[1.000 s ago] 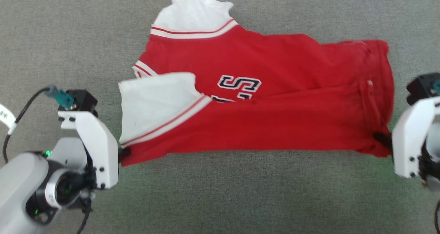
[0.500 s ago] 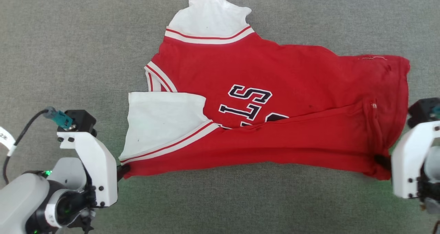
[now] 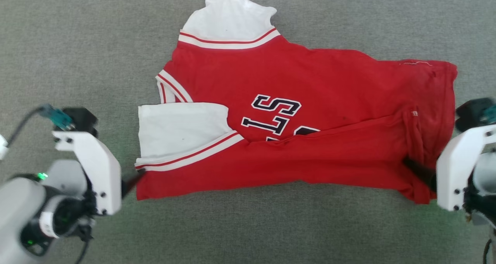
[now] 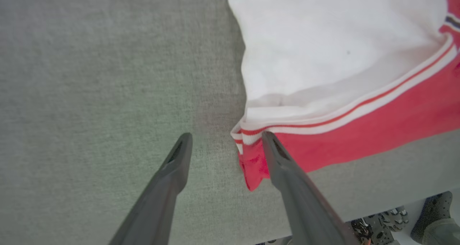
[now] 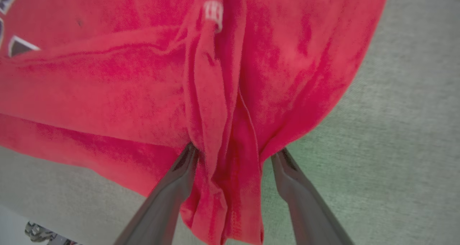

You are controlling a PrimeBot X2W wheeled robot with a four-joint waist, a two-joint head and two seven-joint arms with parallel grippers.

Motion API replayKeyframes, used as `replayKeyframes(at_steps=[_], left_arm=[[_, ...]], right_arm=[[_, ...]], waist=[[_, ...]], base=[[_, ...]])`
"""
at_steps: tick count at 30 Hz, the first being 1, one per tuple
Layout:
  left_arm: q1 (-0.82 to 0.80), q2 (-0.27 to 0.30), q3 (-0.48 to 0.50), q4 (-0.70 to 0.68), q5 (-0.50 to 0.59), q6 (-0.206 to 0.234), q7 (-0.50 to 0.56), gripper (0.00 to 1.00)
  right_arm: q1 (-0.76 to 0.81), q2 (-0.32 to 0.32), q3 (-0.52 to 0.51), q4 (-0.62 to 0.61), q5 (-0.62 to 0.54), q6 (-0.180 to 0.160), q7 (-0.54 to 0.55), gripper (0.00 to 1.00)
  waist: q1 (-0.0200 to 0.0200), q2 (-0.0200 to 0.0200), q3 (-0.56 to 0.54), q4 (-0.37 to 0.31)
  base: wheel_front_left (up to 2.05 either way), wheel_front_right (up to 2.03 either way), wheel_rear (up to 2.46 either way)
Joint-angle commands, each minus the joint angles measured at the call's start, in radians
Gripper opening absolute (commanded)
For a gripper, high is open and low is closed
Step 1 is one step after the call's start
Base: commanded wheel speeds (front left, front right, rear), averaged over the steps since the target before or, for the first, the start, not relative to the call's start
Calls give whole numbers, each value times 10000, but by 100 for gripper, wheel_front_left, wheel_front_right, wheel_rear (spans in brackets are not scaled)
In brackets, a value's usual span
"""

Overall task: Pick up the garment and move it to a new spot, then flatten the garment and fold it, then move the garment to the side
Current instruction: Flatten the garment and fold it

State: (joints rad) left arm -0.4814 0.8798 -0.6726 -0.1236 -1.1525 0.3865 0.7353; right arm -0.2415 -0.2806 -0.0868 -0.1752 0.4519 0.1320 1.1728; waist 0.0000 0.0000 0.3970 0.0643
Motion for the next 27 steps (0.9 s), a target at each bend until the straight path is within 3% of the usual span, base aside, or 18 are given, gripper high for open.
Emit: replayKeyframes(at_steps=[1, 6, 11, 18, 27], left_arm=[[-195, 137, 120, -149, 123, 43, 76, 100], [-669, 703, 362, -611, 266, 56, 322, 100], [-1597, 792, 507, -392, 723, -384, 313, 100], [-3370, 225, 434, 1158, 1446, -1553, -22, 100], [-5353, -566, 154, 3934, 2132, -3151, -532, 100]], right_arm=[[-93, 75, -131, -183, 86, -23, -152, 100], [-87, 443, -616, -930, 114, -18, -893, 100], [-235, 1095, -1035, -1478, -249, -17, -2437, 100], [-632, 1955, -1119, -1429, -1014, -17, -5509, 100], [-625, 2284, -382, -710, -1556, -17, -8794, 100]], waist=[[0, 0, -17, -54], [0, 0, -35, -349], [0, 0, -11, -794], [0, 0, 136, -1609], [0, 0, 487, -2825]], base=[[0, 0, 0], [0, 0, 0], [0, 0, 0], [0, 0, 0], [0, 0, 0]])
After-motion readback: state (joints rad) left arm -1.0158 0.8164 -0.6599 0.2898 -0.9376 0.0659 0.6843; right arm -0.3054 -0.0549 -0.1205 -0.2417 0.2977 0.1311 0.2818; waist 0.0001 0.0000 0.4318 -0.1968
